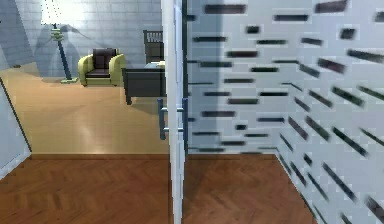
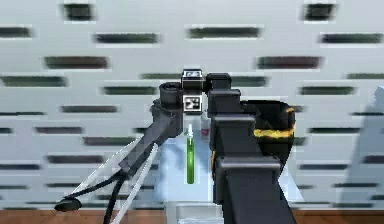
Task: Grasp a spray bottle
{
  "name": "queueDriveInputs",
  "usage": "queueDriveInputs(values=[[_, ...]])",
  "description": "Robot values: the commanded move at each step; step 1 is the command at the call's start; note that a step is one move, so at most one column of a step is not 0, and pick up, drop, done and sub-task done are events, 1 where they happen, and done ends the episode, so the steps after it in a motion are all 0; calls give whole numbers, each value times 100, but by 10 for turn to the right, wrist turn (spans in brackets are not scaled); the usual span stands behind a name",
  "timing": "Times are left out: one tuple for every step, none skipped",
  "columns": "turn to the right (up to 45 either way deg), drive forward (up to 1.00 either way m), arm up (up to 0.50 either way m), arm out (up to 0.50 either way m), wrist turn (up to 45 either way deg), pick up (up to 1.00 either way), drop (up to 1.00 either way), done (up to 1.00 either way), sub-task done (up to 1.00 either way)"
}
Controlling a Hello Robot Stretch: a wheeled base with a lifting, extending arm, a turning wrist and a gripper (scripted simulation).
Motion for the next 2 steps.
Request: queueDriveInputs(values=[[0, 0, 0, 0, 450, 0, 0, 0, 0], [0, 0, 0, 0, 450, 0, 0, 0, 0]])
